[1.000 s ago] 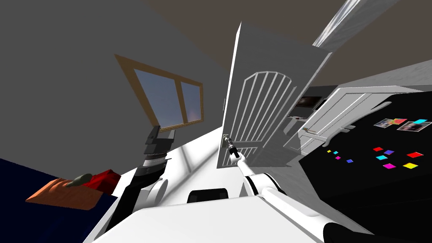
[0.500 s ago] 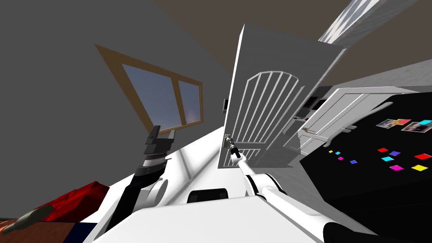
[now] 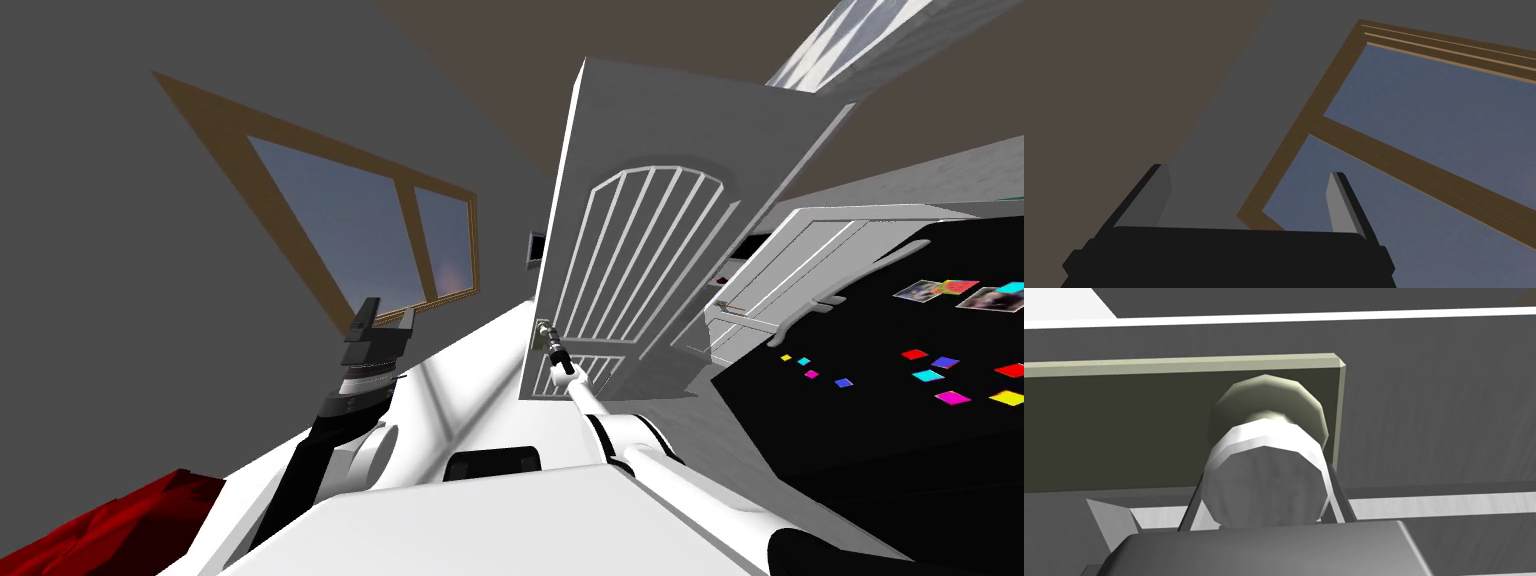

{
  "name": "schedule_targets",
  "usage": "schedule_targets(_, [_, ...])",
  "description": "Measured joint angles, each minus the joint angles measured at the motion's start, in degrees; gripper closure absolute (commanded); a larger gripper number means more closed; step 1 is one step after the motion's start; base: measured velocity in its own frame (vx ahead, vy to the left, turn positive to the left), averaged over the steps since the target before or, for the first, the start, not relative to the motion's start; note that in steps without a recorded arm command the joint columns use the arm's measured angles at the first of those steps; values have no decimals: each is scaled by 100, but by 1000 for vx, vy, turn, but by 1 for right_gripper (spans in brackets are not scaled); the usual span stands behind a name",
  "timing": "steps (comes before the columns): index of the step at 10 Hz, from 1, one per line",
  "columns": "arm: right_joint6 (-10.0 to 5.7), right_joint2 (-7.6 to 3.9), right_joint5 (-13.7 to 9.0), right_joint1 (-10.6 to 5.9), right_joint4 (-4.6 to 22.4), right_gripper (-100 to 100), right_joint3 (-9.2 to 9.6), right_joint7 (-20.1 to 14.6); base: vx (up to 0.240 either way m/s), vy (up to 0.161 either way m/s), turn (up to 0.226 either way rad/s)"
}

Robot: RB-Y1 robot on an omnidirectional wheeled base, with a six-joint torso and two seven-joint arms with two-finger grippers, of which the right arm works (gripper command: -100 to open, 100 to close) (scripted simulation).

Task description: Push the door open

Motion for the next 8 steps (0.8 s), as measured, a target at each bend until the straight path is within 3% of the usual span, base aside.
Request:
schedule_targets(1, [-79,-73,-32,-38,146,100,-58,10,119,91,-47])
schedule_targets(2, [-32,-87,-43,31,-1,100,-84,10,127,109,-65])
schedule_targets(4, [-11,-144,-99,3,69,100,-207,69,176,133,-74])
schedule_targets(5, [10,-170,-121,68,7,100,-253,81,219,128,-76])
schedule_targets(6, [130,-144,-139,216,-241,100,-306,119,135,77,-45])
schedule_targets(8, [58,-202,-185,102,-56,100,-414,186,149,94,-49])
